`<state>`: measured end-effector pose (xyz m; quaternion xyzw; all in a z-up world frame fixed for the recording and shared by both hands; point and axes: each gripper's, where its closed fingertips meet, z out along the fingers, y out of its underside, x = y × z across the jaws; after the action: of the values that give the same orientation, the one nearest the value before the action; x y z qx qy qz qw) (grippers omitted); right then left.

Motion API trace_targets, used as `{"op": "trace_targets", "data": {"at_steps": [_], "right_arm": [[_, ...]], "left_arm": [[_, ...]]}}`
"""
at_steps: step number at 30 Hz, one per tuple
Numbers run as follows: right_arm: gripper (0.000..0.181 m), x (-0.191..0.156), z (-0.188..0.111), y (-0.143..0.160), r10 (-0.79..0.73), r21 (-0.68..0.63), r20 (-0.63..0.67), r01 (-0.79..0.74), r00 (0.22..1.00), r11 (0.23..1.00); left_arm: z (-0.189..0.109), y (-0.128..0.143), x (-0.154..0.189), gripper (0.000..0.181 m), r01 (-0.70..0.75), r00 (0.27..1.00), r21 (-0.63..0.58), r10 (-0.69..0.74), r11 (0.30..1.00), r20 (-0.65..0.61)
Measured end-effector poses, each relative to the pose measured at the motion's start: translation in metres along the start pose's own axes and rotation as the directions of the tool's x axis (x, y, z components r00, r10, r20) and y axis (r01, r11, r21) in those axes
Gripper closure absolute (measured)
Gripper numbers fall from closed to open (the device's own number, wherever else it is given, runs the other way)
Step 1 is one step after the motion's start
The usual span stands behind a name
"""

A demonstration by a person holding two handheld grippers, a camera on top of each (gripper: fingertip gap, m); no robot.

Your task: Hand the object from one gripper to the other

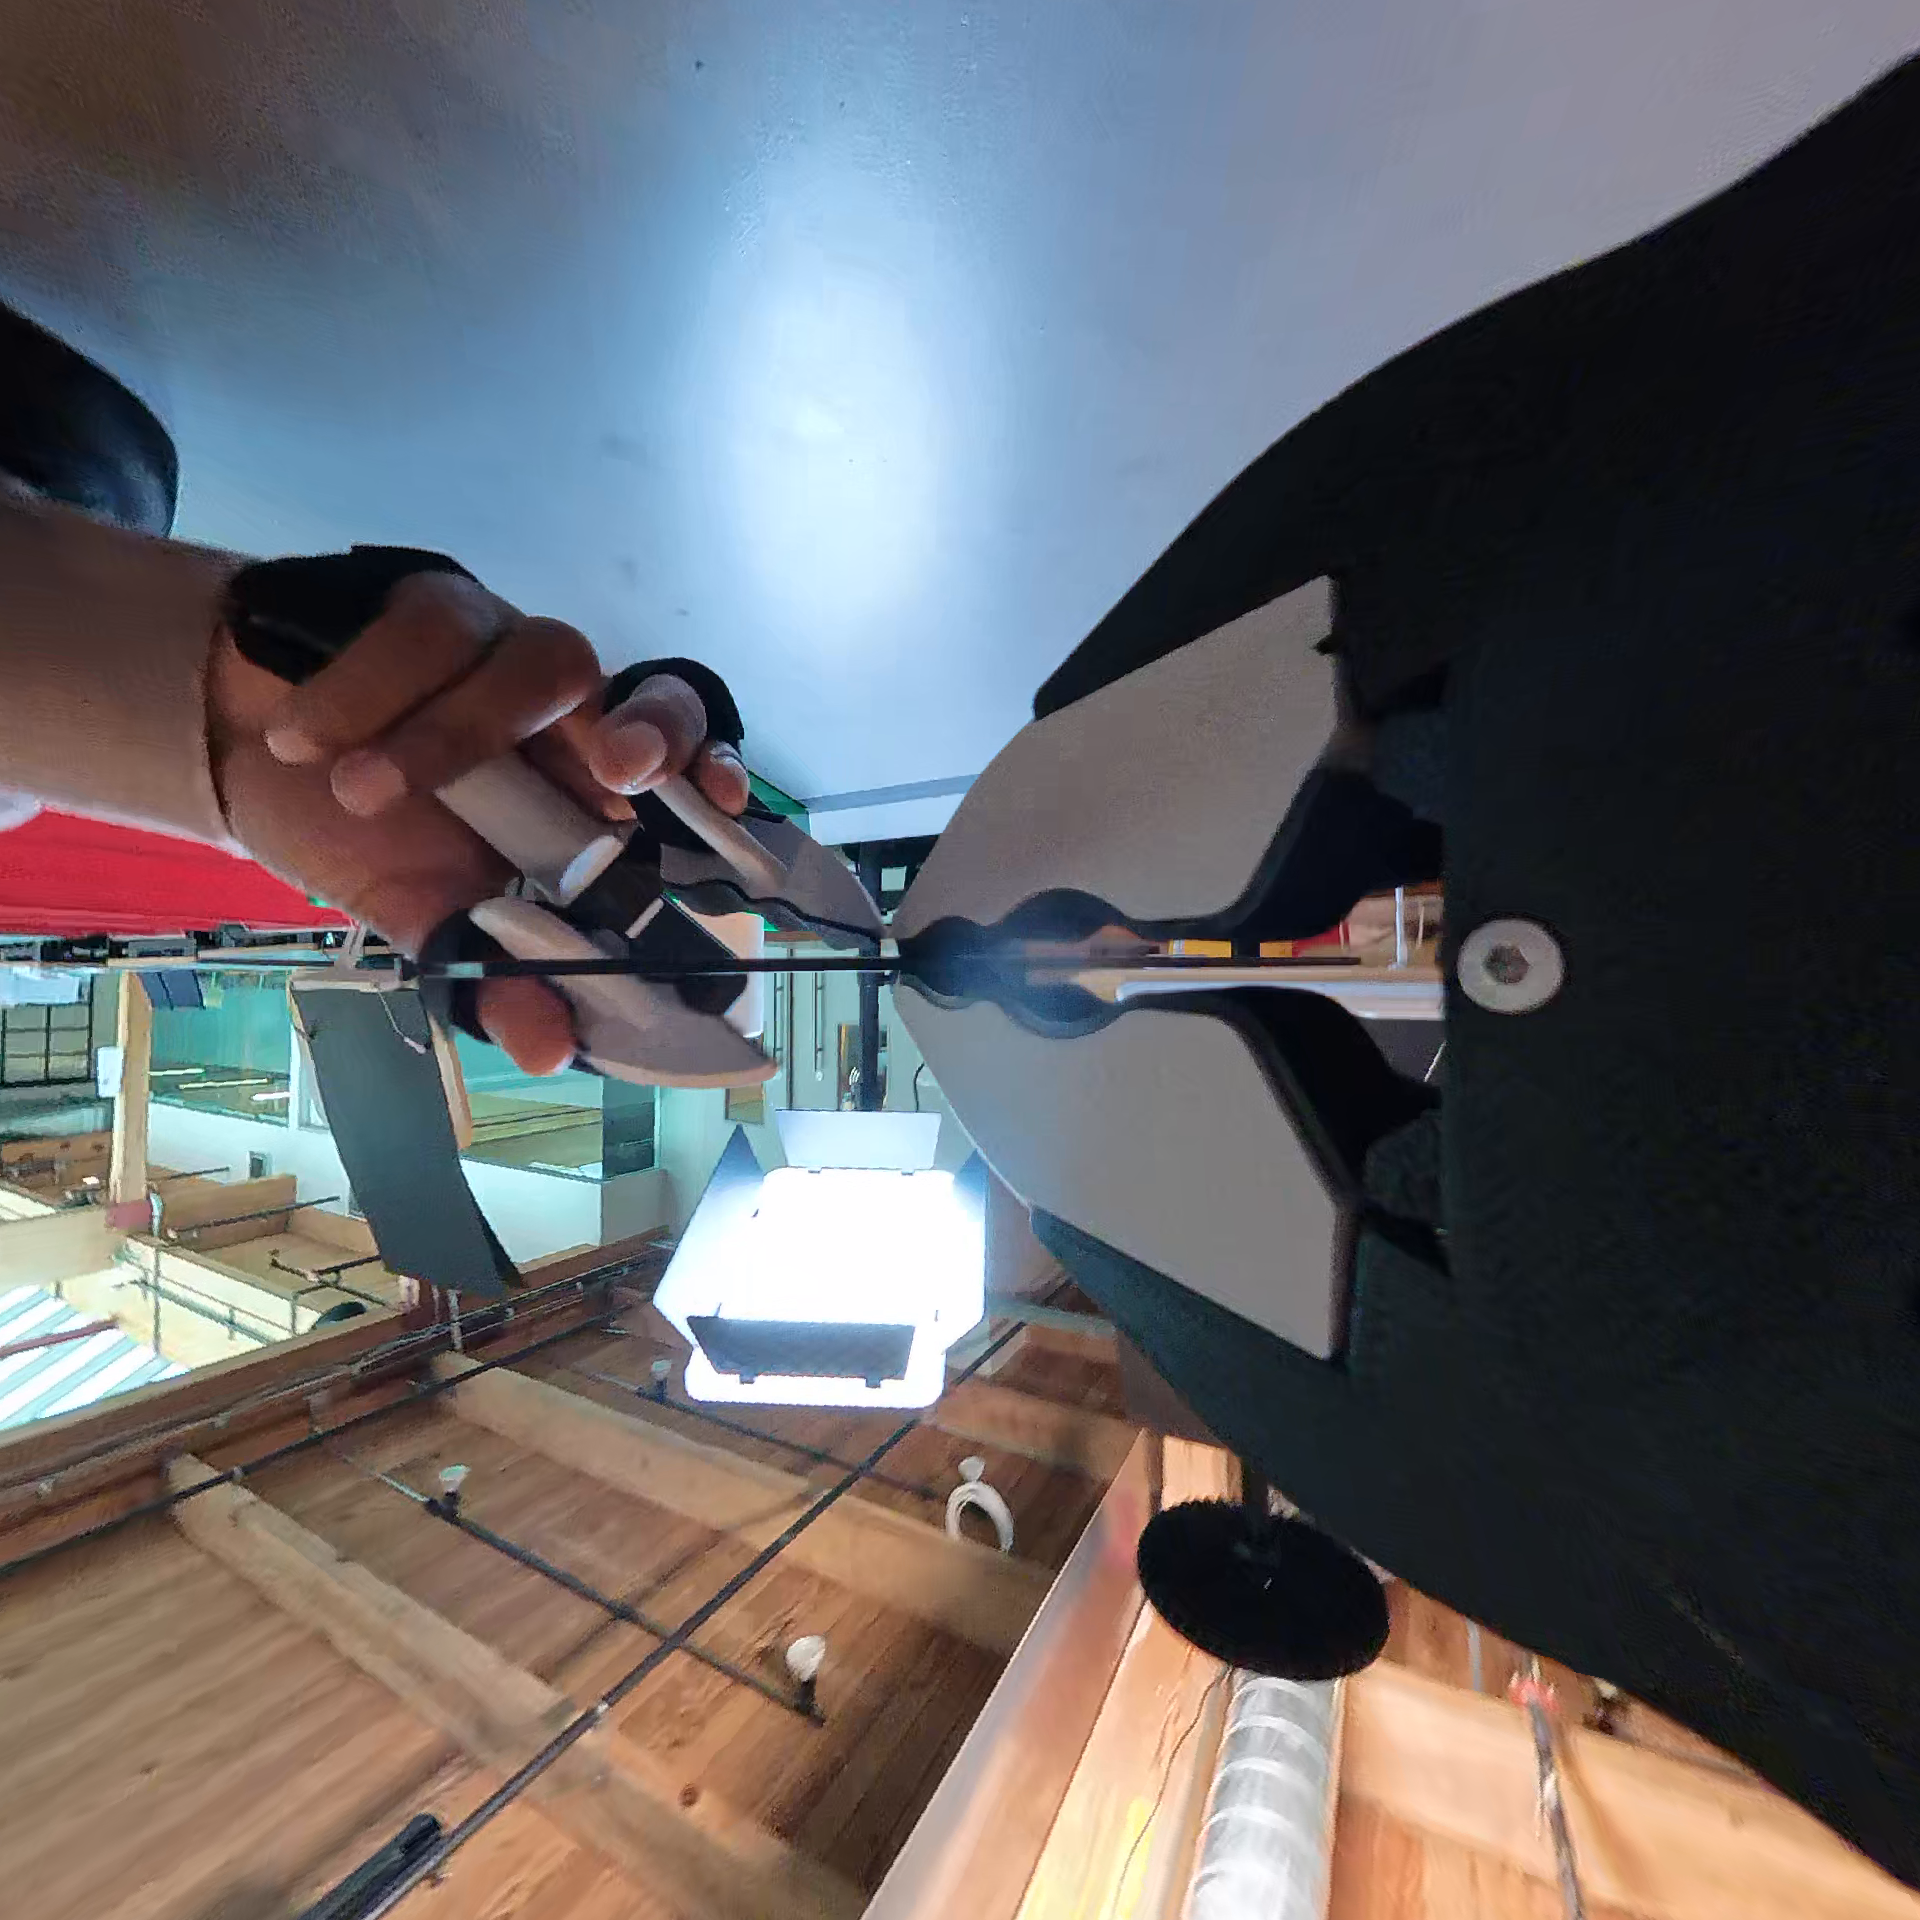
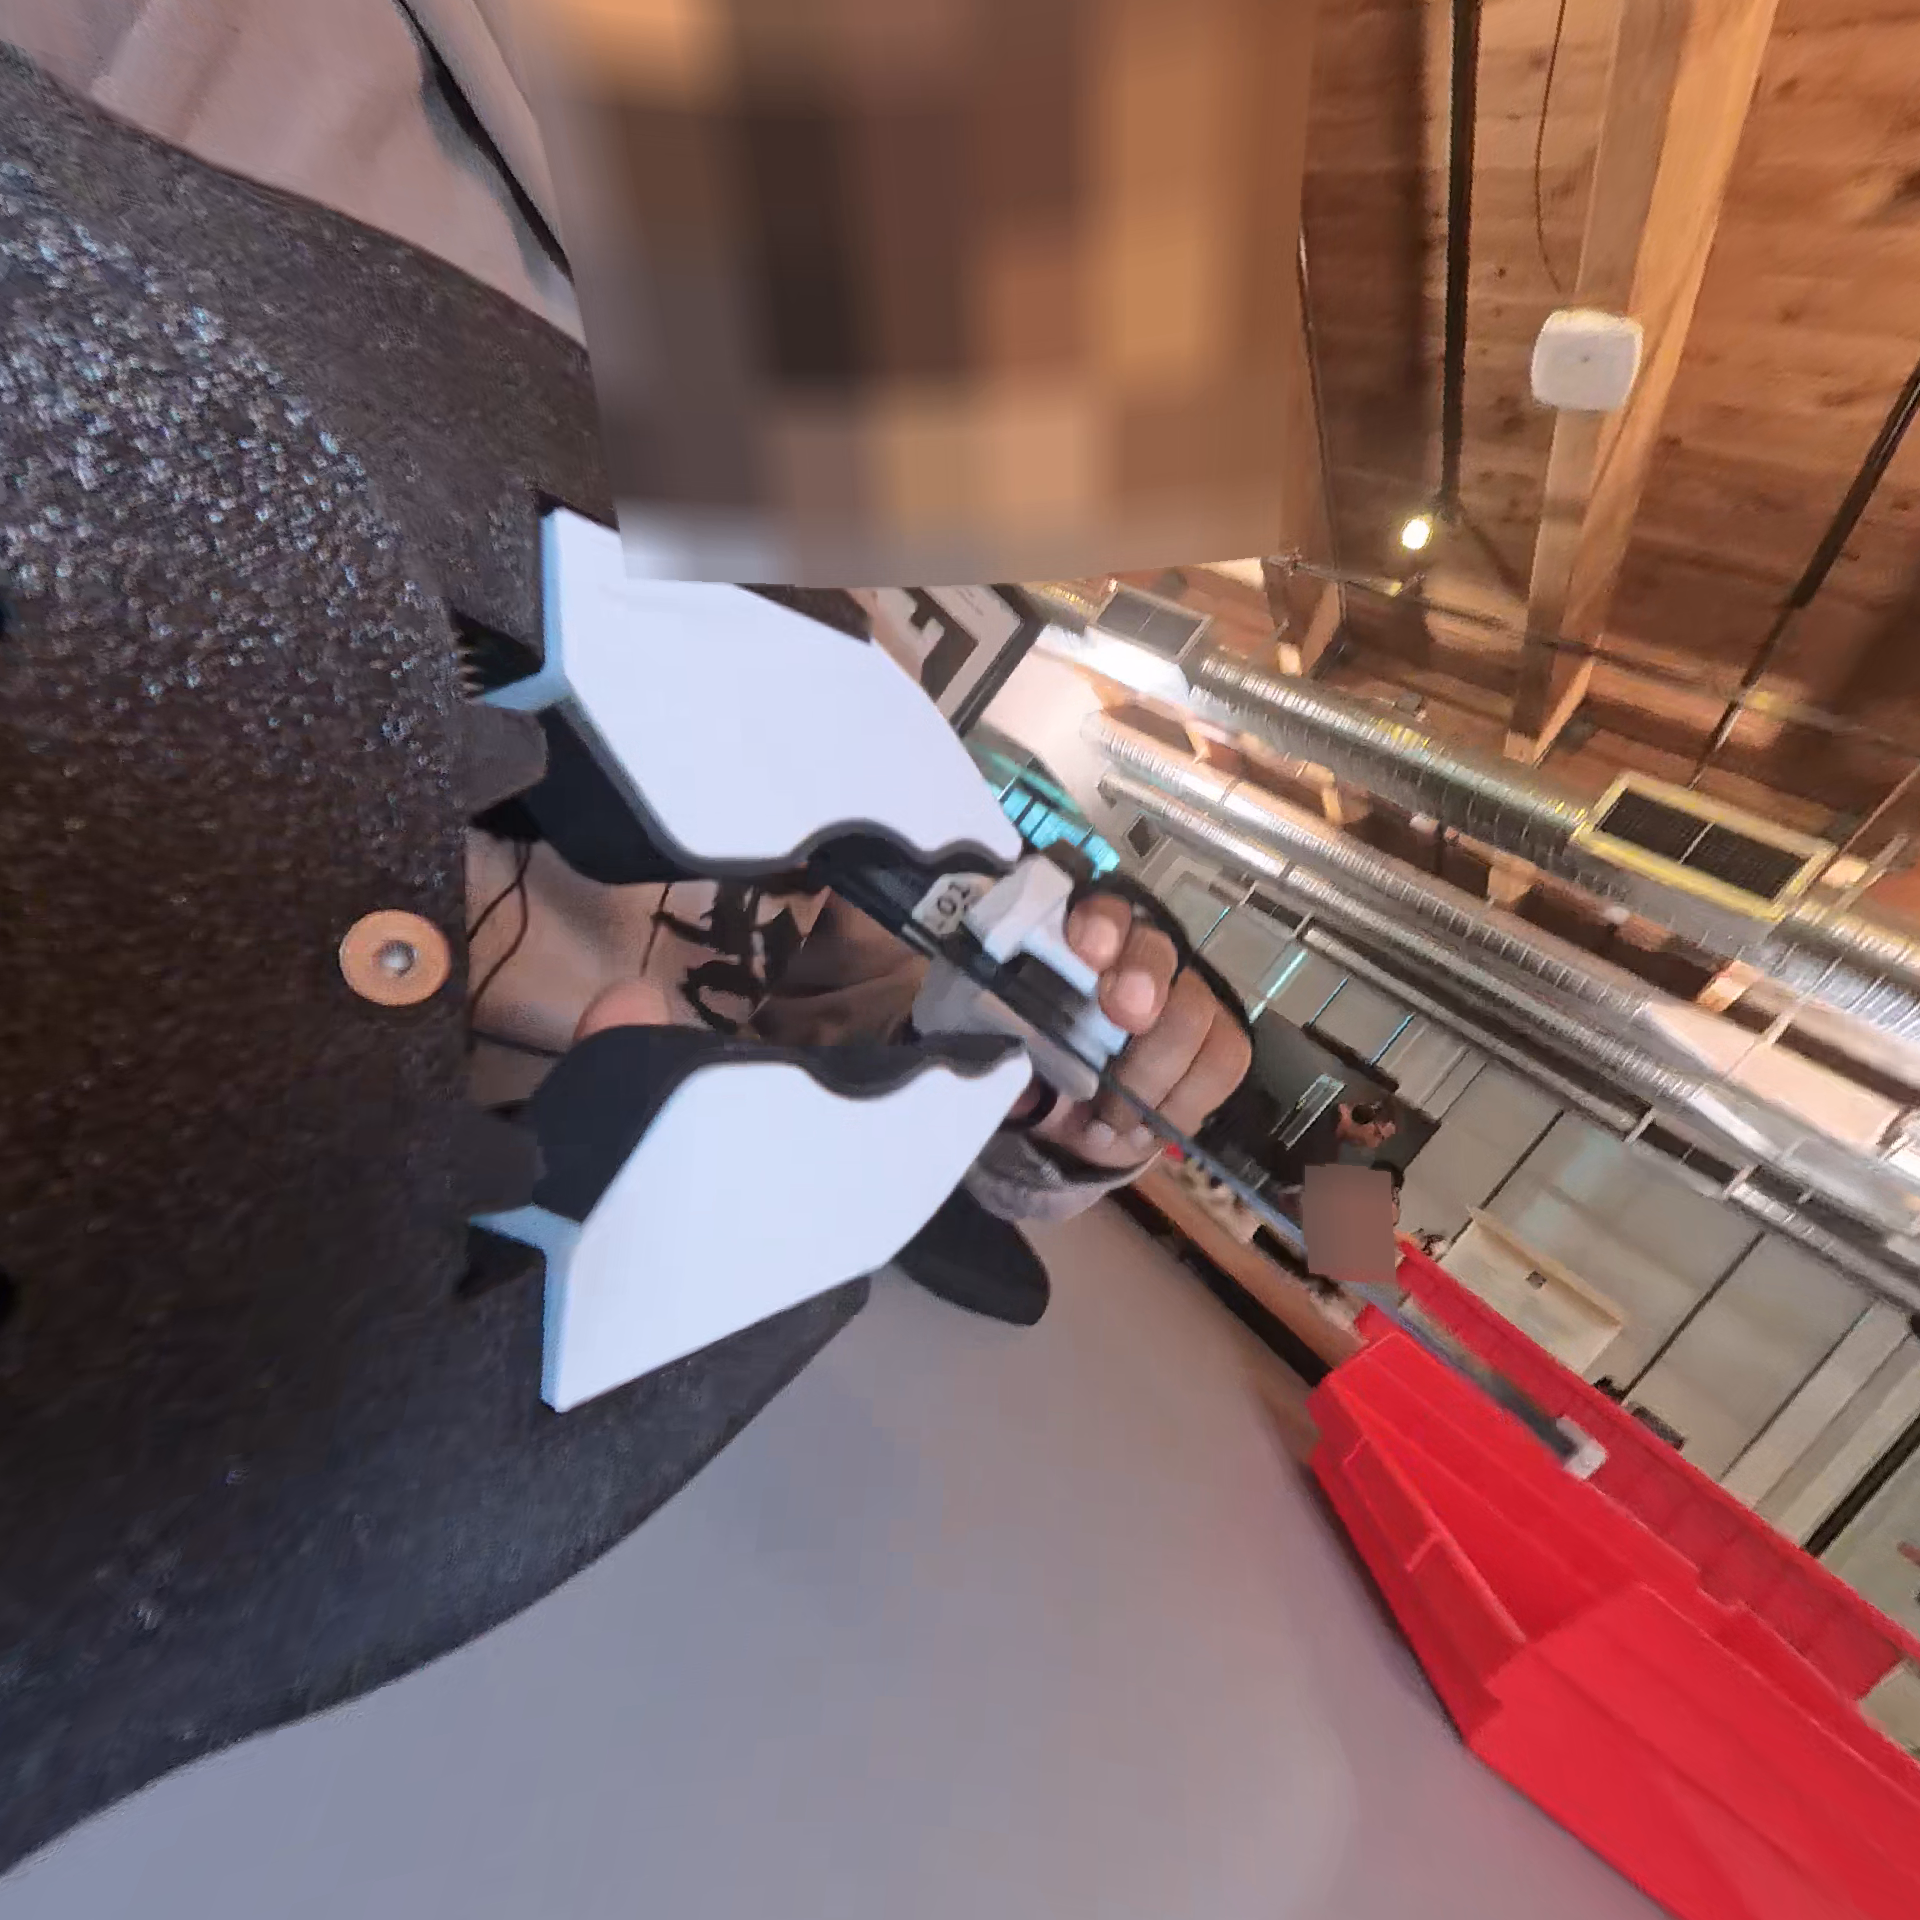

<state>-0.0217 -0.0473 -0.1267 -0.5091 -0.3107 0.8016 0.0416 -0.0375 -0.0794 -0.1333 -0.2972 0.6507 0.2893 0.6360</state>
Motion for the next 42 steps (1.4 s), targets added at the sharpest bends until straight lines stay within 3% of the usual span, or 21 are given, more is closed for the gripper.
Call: {"op": "trace_targets", "data": {"at_steps": [1, 5, 8, 10, 12, 14, 15, 18, 21, 23, 24, 26, 28, 29, 30, 33, 36, 40, 42], "right_arm": [[0.162, 0.007, 0.002, 0.007, 0.007, -0.033, -0.046, -0.008, 0.999, 0.999], [0.177, 0.003, 0.002, 0.008, -0.026, -0.047, -0.028, 0.024, 0.999, 0.999], [0.180, -0.010, 0.002, -0.001, -0.112, 0.000, -0.011, 0.112, 0.994, 0.994], [0.180, -0.016, 0.000, -0.007, -0.218, 0.022, -0.043, 0.219, 0.975, 0.975], [0.179, -0.021, -0.002, -0.014, -0.340, 0.042, -0.090, 0.345, 0.936, 0.938], [0.180, -0.030, -0.006, -0.021, -0.459, 0.073, -0.124, 0.469, 0.880, 0.880], [0.180, -0.034, -0.008, -0.024, -0.508, 0.075, -0.149, 0.523, 0.848, 0.849], [0.180, -0.039, -0.013, -0.029, -0.637, 0.048, -0.224, 0.661, 0.738, 0.749], [0.180, -0.037, -0.009, -0.023, -0.741, -0.036, -0.263, 0.761, 0.618, 0.648], [0.180, -0.035, -0.002, -0.014, -0.776, -0.082, -0.256, 0.787, 0.576, 0.611], [0.180, -0.033, 0.001, -0.010, -0.780, -0.093, -0.249, 0.787, 0.574, 0.610], [0.180, -0.031, 0.008, -0.003, -0.764, -0.088, -0.222, 0.768, 0.605, 0.634], [0.180, -0.026, 0.012, 0.002, -0.746, -0.085, -0.210, 0.748, 0.632, 0.658], [0.179, -0.022, 0.013, 0.005, -0.739, -0.097, -0.208, 0.738, 0.641, 0.668], [0.180, -0.016, 0.012, 0.003, -0.730, -0.109, -0.233, 0.728, 0.643, 0.676], [0.178, 0.019, 0.003, 0.006, -0.693, -0.312, -0.345, 0.620, 0.632, 0.720], [0.171, 0.038, -0.017, -0.001, -0.795, -0.468, -0.411, 0.646, 0.445, 0.603], [0.149, 0.023, -0.028, -0.022, -0.856, -0.523, -0.433, 0.695, 0.282, 0.493], [0.146, 0.015, -0.035, -0.032, -0.895, -0.591, -0.432, 0.713, 0.115, 0.377]], "left_arm": [[0.001, -0.004, 0.002, 0.179, -0.028, 1.000, 0.003, 0.028, 1.000, -0.005], [0.002, -0.008, 0.000, 0.176, -0.053, 0.998, 0.000, 0.053, 0.999, 0.027], [0.000, 0.003, -0.014, 0.167, 0.028, 0.994, -0.020, -0.026, 0.999, 0.102], [-0.003, 0.009, -0.023, 0.164, 0.185, 0.976, 0.017, -0.186, 0.983, 0.111], [-0.004, 0.014, -0.030, 0.161, 0.430, 0.897, 0.080, -0.435, 0.899, 0.076], [-0.005, 0.024, -0.038, 0.162, 0.650, 0.754, 0.122, -0.656, 0.750, 0.016], [-0.006, 0.028, -0.041, 0.162, 0.752, 0.654, 0.144, -0.756, 0.643, -0.037], [-0.007, 0.040, -0.047, 0.160, 0.963, 0.248, 0.160, -0.945, 0.217, -0.214], [-0.005, 0.041, -0.050, 0.154, 0.976, -0.129, 0.112, -0.910, -0.187, -0.394], [-0.004, 0.037, -0.050, 0.149, 0.936, -0.276, 0.061, -0.831, -0.347, -0.483], [-0.003, 0.032, -0.049, 0.148, 0.926, -0.302, 0.042, -0.802, -0.376, -0.516], [-0.002, 0.017, -0.042, 0.147, 0.939, -0.286, -0.001, -0.777, -0.345, -0.561], [-0.001, 0.002, -0.032, 0.161, 0.968, -0.217, -0.026, -0.786, -0.249, -0.578], [0.002, 0.001, -0.028, 0.177, 0.982, -0.170, -0.024, -0.816, -0.188, -0.553], [0.004, 0.005, -0.024, 0.179, 0.992, -0.120, -0.024, -0.854, -0.125, -0.507], [0.006, 0.022, -0.012, 0.179, 0.994, -0.051, -0.108, -0.906, -0.006, -0.419], [0.007, 0.040, 0.003, 0.179, 0.975, 0.012, -0.205, -0.940, 0.087, -0.340], [0.004, 0.070, 0.028, 0.179, 0.870, 0.278, -0.354, -0.934, 0.344, -0.225], [0.001, 0.081, 0.042, 0.179, 0.765, 0.410, -0.451, -0.888, 0.460, -0.211]]}}
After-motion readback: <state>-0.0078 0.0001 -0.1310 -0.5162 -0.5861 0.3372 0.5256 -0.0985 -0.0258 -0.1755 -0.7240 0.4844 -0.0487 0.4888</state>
